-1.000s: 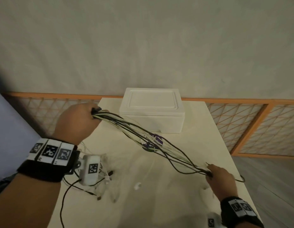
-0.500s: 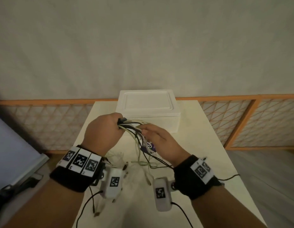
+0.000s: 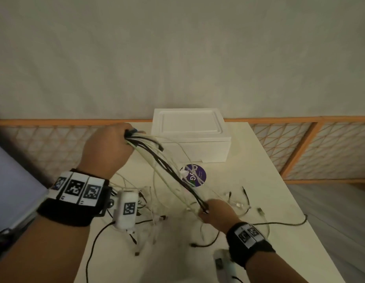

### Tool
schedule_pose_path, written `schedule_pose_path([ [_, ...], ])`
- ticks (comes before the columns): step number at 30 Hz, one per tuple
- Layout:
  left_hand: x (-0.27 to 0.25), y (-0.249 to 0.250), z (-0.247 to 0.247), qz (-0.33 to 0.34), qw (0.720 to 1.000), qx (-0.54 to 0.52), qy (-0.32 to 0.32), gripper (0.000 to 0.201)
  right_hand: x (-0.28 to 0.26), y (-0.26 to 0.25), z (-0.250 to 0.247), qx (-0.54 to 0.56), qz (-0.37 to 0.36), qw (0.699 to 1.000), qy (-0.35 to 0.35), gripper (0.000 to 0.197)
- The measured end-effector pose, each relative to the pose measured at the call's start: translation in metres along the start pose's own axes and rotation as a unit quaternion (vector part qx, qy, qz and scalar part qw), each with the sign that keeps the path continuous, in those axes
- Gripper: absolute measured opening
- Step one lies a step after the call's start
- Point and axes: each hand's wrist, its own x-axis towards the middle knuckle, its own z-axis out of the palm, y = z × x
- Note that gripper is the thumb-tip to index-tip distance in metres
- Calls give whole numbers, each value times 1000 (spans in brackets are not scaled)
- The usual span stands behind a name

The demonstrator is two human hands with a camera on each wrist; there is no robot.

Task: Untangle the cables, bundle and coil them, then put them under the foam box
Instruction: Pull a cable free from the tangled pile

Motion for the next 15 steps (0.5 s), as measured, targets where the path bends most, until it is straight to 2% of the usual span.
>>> schedule_pose_path([
  [2,0,-7,-1,4,1000,10,-2,25,-11,38,6,-14,34,999,20,22],
  [4,1,-9,4,4,1000,6,-3,31,-22,73,5,-24,70,997,20,49],
  [8,10,-17,5,-21,1000,-1,8,13,-34,127,-9,-79,146,986,5,91],
  [11,15,-20,4,-36,999,25,-4,18,-32,156,-18,-30,240,970,-8,108],
  [12,14,-21,5,-32,999,30,-9,19,-29,164,-19,-20,255,967,-8,104],
  [13,15,-23,5,-35,999,26,-7,19,-27,168,-24,-19,261,965,-14,88],
  [15,17,-30,1,-66,998,9,8,17,-22,176,-34,-34,288,957,-11,39],
])
